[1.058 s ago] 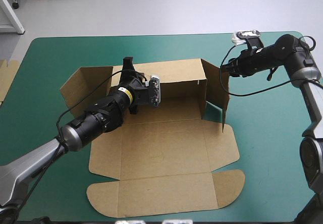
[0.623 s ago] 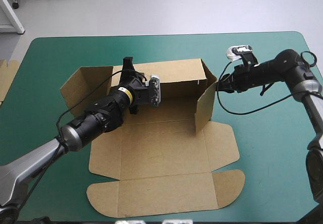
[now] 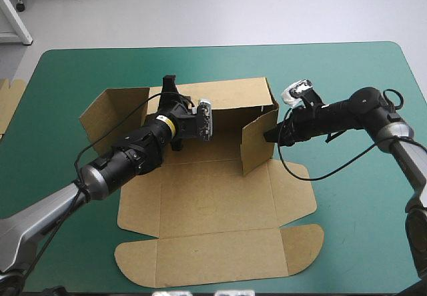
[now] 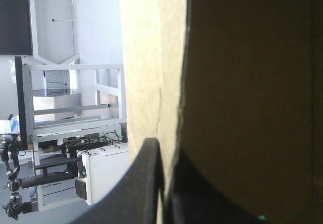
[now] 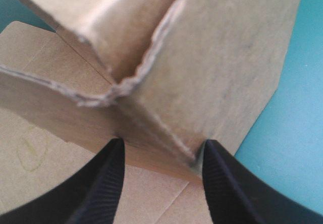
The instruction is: Fold the box
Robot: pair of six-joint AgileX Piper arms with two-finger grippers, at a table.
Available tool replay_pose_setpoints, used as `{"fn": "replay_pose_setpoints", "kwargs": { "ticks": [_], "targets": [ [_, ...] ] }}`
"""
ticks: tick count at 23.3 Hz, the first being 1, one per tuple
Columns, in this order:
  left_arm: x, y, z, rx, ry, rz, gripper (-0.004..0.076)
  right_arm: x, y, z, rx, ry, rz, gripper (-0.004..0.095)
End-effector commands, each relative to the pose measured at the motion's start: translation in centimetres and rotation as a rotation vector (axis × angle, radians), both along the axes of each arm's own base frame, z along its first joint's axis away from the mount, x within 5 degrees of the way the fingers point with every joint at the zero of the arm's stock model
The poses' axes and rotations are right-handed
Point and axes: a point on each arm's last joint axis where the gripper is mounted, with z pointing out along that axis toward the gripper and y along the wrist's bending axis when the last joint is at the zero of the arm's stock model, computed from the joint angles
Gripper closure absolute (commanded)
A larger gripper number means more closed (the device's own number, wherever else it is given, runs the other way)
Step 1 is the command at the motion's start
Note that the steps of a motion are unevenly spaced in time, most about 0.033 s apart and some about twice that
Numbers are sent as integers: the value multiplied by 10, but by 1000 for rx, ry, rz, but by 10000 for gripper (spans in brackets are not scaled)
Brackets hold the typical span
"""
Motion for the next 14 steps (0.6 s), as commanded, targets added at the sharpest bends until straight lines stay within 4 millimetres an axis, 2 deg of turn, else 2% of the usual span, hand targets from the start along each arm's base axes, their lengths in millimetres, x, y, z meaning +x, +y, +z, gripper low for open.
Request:
{"fn": "replay_pose_setpoints", "kwargs": {
  "ticks": [1, 3, 14],
  "targets": [
    [-2, 3, 4, -45, 29, 56, 734, -7, 3, 26, 56, -64, 3, 351],
    [-2, 4, 4, -43, 30, 58, 734, -5, 3, 26, 57, -67, -18, 312],
    [-2, 4, 4, -38, 32, 66, 734, -5, 14, 27, 101, -20, -98, 327]
  ]
}}
